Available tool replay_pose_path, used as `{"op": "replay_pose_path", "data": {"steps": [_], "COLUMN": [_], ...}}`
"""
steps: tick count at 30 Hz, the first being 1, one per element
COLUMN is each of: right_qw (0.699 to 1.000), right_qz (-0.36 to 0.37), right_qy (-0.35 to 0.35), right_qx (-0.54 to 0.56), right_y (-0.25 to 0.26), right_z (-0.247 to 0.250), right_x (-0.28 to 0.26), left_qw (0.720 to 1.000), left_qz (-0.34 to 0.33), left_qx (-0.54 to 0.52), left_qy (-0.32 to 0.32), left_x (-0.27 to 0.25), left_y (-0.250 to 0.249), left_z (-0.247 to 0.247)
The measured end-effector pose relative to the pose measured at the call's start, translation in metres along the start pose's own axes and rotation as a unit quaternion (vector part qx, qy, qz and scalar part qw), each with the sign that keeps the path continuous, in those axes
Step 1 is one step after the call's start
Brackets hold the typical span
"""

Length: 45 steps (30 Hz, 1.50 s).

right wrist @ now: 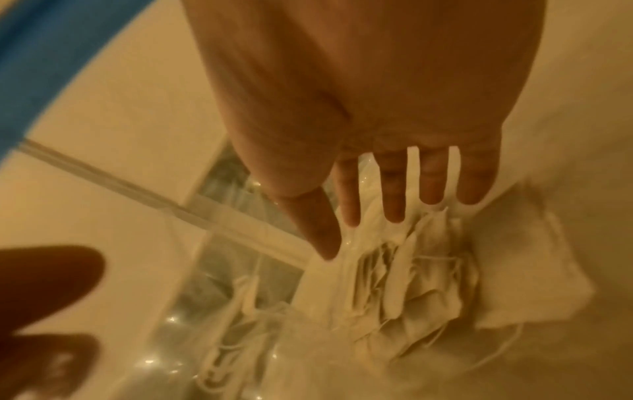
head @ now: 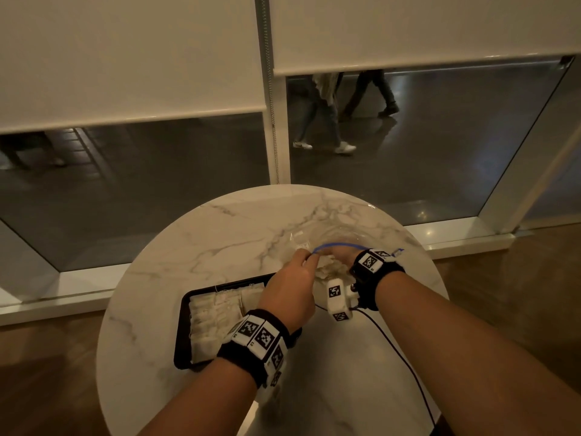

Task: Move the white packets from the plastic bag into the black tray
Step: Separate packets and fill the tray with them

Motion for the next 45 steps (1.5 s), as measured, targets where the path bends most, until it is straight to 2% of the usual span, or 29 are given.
{"op": "replay_pose_path", "data": {"steps": [2,4,8,10,13,14,15,16,18,20,22,23,25,28,31,32,34,36,37,40,41,42,43,45], "right_qw": [0.999,0.999,0.999,0.995,0.996,0.992,0.991,0.989,0.969,0.947,0.924,0.917,0.923,0.963,0.977,0.973,0.942,0.932,0.93,0.875,0.867,0.869,0.863,0.865], "right_qz": [-0.035,-0.035,-0.004,0.024,0.06,0.077,0.08,0.046,0.033,0.077,0.07,0.067,0.096,0.081,0.082,0.078,0.079,0.079,0.082,0.163,0.191,0.187,0.178,0.151], "right_qy": [0.024,0.032,0.03,0.029,-0.008,-0.019,-0.015,-0.002,0.01,-0.008,-0.018,-0.024,-0.031,-0.004,-0.043,-0.043,-0.033,-0.052,-0.03,-0.034,-0.03,-0.011,-0.003,-0.043], "right_qx": [0.021,0.017,-0.023,-0.092,-0.06,-0.096,-0.109,-0.142,-0.244,-0.312,-0.375,-0.392,-0.372,-0.257,-0.194,-0.214,-0.326,-0.349,-0.358,-0.455,-0.46,-0.457,-0.473,-0.477], "right_y": [-0.003,-0.009,0.0,0.007,0.013,0.021,0.028,0.028,0.029,0.03,0.021,0.023,0.029,0.026,0.026,0.027,0.028,0.029,0.029,0.031,0.029,0.028,0.03,0.045], "right_z": [-0.006,-0.009,-0.014,-0.014,-0.01,-0.013,-0.016,-0.021,-0.025,-0.027,-0.027,-0.025,-0.028,-0.029,-0.022,-0.022,-0.025,-0.023,-0.028,-0.036,-0.04,-0.046,-0.047,-0.04], "right_x": [-0.016,-0.01,0.028,0.025,0.005,-0.001,-0.001,-0.002,0.005,0.052,0.095,0.089,0.041,0.03,0.025,0.027,0.022,0.03,0.042,0.171,0.218,0.234,0.216,0.126], "left_qw": [1.0,1.0,1.0,1.0,1.0,1.0,1.0,1.0,1.0,0.999,0.999,0.999,0.999,0.999,0.999,0.999,0.999,0.999,0.998,0.998,0.998,0.998,0.998,0.998], "left_qz": [0.005,0.007,0.011,0.008,0.005,0.006,0.007,0.008,0.009,0.012,0.015,0.017,0.021,0.02,0.019,0.017,0.012,0.009,0.008,0.009,0.01,0.011,0.011,0.013], "left_qx": [0.0,0.002,0.015,0.019,0.025,0.026,0.028,0.029,0.029,0.029,0.031,0.031,0.032,0.038,0.041,0.043,0.046,0.05,0.051,0.056,0.056,0.055,0.055,0.054], "left_qy": [-0.001,-0.001,0.004,0.005,0.004,0.003,0.004,0.005,0.006,0.006,0.01,0.013,0.014,0.018,0.022,0.022,0.019,0.019,0.021,0.015,0.012,0.008,0.006,0.01], "left_x": [-0.002,-0.004,-0.007,-0.008,-0.008,-0.008,-0.009,-0.009,-0.011,-0.012,-0.014,-0.015,-0.016,-0.015,-0.014,-0.014,-0.014,-0.014,-0.013,-0.011,-0.01,-0.01,-0.01,-0.01], "left_y": [-0.003,-0.004,-0.005,-0.006,-0.007,-0.007,-0.007,-0.007,-0.006,-0.004,-0.003,-0.003,-0.003,-0.002,-0.002,-0.002,-0.002,-0.003,-0.004,-0.002,-0.001,0.0,0.002,0.004], "left_z": [-0.001,-0.002,-0.004,-0.005,-0.006,-0.006,-0.005,-0.005,-0.006,-0.006,-0.007,-0.008,-0.009,-0.011,-0.012,-0.012,-0.012,-0.013,-0.014,-0.014,-0.013,-0.012,-0.012,-0.011]}}
Point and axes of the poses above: each hand's wrist, its own x-axis towards the middle knuckle, its own z-axis out of the back of the hand, y = z × x, the point moved 5 cm from there along x, towards the middle knuckle, and after that the axes turned 3 degrees about -z, right-handed, at the moved point
